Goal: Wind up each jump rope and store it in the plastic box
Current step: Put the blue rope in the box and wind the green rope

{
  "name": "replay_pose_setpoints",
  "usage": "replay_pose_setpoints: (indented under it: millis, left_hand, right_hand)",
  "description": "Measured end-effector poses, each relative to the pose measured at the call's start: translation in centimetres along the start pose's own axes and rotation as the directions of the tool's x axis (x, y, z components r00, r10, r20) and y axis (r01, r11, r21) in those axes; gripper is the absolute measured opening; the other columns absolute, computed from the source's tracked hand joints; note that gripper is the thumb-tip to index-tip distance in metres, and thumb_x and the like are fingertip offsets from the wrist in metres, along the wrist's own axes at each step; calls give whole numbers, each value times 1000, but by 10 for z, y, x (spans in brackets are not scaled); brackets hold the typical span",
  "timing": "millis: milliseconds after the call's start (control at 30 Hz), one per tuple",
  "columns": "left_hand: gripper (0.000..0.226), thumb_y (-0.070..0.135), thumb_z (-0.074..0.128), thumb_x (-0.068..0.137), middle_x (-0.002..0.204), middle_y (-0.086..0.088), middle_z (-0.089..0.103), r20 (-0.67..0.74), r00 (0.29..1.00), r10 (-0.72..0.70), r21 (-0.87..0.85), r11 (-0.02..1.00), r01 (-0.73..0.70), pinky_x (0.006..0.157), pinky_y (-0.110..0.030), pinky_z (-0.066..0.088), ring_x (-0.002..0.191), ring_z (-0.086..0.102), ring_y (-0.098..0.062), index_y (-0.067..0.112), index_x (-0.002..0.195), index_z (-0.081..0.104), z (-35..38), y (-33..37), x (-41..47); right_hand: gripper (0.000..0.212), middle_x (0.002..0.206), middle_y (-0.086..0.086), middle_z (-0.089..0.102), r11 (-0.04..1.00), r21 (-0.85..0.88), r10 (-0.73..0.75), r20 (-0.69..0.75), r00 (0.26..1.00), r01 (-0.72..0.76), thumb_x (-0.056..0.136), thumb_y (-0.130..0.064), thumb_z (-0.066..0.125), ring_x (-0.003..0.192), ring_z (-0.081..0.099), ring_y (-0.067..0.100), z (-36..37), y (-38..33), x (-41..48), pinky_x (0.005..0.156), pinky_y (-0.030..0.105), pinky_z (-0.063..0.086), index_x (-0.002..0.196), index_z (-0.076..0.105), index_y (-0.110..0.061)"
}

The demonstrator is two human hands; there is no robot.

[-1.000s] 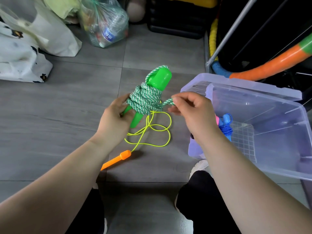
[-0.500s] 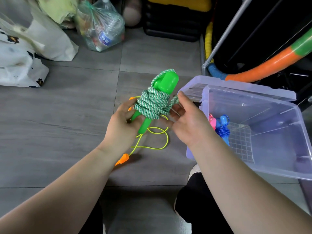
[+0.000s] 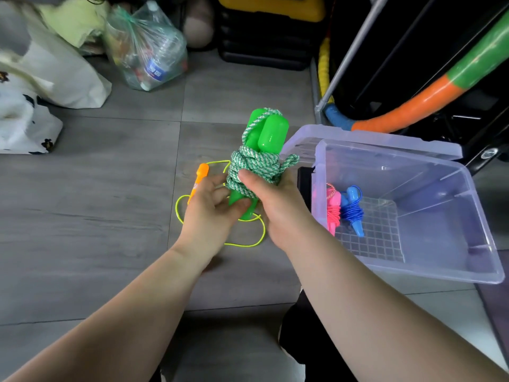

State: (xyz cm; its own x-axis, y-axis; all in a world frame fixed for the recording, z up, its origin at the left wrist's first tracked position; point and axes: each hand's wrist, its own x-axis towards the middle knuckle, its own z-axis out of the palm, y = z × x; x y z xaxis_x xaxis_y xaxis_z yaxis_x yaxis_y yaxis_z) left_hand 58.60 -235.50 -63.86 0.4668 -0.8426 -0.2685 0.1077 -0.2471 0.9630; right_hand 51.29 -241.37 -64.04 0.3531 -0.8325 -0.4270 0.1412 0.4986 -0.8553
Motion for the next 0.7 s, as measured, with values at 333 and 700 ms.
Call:
replay_pose_setpoints:
  millis: [333, 700]
  left_hand:
    - [57, -1, 66, 76, 96, 4, 59, 208, 974, -92, -78, 991, 110, 80, -8, 46, 67, 62, 10, 18, 126, 45, 43, -19, 2]
    - [46, 18, 51, 89, 135, -9, 51, 134, 979, -154, 485, 872, 70, 94, -24, 36, 124, 48, -21, 9, 133, 41, 108, -73, 19]
  right_hand:
    - [28, 101, 15, 64, 984, -169, -76, -135, 988, 52, 79, 3, 60, 85, 62, 20, -67, -25, 1, 76, 31, 53, 107, 57, -2]
    - [8, 56, 2, 62, 802, -530, -79, -550, 832, -274, 74, 2, 66, 42, 53, 7, -232, -42, 40, 35, 10, 38, 77, 61, -4]
